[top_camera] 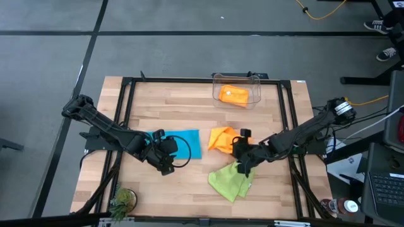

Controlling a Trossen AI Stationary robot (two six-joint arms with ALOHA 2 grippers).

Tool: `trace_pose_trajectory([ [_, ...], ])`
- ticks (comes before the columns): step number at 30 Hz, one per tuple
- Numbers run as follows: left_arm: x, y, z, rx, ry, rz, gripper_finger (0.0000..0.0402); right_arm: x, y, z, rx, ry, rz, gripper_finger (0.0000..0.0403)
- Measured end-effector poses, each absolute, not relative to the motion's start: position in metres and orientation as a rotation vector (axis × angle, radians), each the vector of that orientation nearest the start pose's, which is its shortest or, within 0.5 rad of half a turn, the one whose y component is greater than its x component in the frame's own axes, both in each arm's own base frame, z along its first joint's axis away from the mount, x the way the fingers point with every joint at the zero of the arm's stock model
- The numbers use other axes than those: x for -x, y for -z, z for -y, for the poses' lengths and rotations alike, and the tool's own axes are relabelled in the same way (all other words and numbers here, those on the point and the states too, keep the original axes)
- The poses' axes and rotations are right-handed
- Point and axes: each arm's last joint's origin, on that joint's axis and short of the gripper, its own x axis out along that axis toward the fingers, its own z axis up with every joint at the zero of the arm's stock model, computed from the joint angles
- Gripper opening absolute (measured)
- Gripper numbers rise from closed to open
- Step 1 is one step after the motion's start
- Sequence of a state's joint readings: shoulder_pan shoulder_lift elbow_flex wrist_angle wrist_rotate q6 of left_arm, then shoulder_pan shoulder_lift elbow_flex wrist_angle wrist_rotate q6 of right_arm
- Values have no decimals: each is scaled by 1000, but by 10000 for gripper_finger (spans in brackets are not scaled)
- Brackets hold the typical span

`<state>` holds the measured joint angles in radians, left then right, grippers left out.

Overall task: Fold microfiber towels
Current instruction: Fold the blue microfiber cloth

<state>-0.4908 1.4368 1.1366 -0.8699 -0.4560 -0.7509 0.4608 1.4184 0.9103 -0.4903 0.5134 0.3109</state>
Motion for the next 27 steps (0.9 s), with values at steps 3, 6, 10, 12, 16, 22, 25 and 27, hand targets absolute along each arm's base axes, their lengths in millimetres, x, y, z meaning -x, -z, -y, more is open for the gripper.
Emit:
trace_pose_trajectory([
  [3,-247,-264,117,150,-349,-967,163,-263,-204,-106,119,185,-755,189],
  [6,-247,-264,118,153,-348,-963,163,-277,-186,-95,61,214,-679,189],
  [10,-248,-264,117,157,-350,-955,163,-292,-164,-74,-11,196,-742,189],
  [12,-249,-264,117,158,-352,-952,163,-295,-154,-66,-55,193,-798,189],
  [16,-249,-265,117,159,-355,-942,163,-282,-136,-48,-118,325,-1011,189],
  [22,-250,-265,116,145,-378,-919,163,-232,-145,-26,-105,749,-1282,189],
  [25,-250,-265,116,139,-387,-911,163,-224,-161,-32,-135,738,-1223,189],
  [27,-250,-265,116,138,-388,-911,163,-222,-171,-39,-171,661,-1185,189],
])
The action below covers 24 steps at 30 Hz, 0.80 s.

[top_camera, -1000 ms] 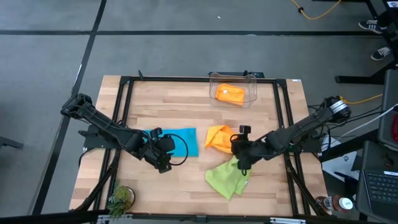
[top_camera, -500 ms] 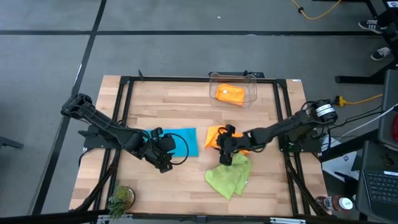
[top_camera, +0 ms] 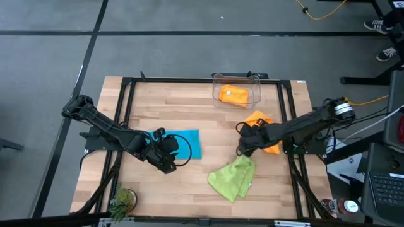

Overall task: Fold microfiber towels
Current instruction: Fold the blue microfiber cloth

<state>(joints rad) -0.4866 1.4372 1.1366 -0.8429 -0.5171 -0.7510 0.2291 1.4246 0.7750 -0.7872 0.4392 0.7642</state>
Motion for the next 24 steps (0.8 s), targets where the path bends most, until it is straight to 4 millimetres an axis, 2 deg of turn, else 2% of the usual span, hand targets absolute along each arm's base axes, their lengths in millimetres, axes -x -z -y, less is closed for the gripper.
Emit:
trace_pose_trajectory([
  [6,-250,-265,116,140,-387,-909,163,-228,-200,-71,-311,317,-986,189],
  [10,-250,-266,116,142,-386,-906,163,-234,-211,-100,-203,40,-856,189],
  [12,-250,-266,116,142,-386,-906,163,-238,-211,-115,-202,-75,-819,189],
  [15,-251,-266,116,144,-385,-904,163,-243,-199,-134,-215,-165,-828,189],
  [18,-251,-266,116,145,-385,-903,163,-246,-175,-147,-248,-148,-916,189],
  [21,-251,-266,116,145,-384,-903,163,-245,-150,-155,-313,-126,-1057,189],
  [24,-251,-266,116,145,-384,-903,163,-240,-131,-156,-368,-34,-1191,189],
])
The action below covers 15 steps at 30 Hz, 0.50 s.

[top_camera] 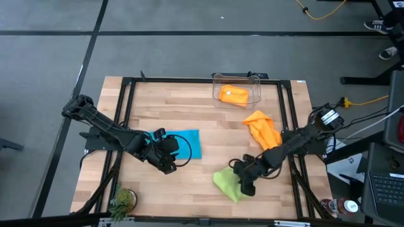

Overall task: Fold microfiber towels
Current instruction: Fold the blue microfiber cloth

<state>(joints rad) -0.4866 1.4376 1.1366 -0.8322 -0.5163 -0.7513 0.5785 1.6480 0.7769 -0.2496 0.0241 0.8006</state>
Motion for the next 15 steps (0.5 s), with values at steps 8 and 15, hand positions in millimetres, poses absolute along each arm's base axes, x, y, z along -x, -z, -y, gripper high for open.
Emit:
trace_pose_trajectory([
  [8,-251,-266,117,147,-382,-900,163,-208,-133,-122,-249,460,-1364,189],
  [15,-251,-266,117,149,-382,-899,163,-181,-159,-92,-209,817,-1323,189],
])
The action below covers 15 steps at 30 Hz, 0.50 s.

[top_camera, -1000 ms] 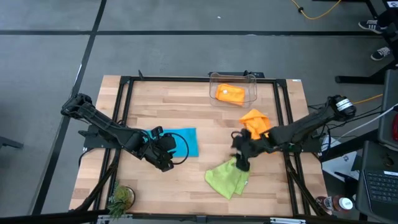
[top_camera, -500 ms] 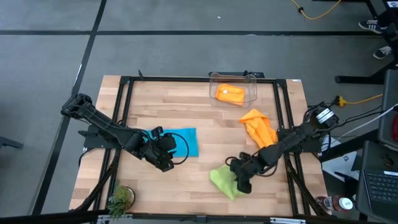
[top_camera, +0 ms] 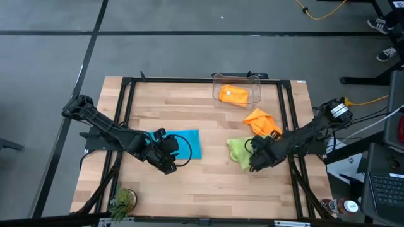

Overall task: Fold microfiber towels
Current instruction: Fold the blue microfiber cloth

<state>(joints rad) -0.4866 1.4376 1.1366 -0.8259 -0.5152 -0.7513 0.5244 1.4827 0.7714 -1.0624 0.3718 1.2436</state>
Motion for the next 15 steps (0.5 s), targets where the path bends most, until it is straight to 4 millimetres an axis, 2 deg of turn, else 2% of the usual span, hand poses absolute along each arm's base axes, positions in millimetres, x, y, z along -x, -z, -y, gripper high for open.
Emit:
trace_pose_trajectory([
  [5,-251,-266,117,149,-382,-899,163,-183,-176,-93,-269,779,-1215,189],
  [10,-251,-266,117,153,-383,-898,163,-195,-200,-98,-224,749,-974,189],
  [12,-252,-266,118,226,-409,-875,163,-206,-205,-103,-227,688,-885,189],
  [15,-259,-262,117,378,-445,-810,163,-220,-204,-106,-226,577,-862,189],
])
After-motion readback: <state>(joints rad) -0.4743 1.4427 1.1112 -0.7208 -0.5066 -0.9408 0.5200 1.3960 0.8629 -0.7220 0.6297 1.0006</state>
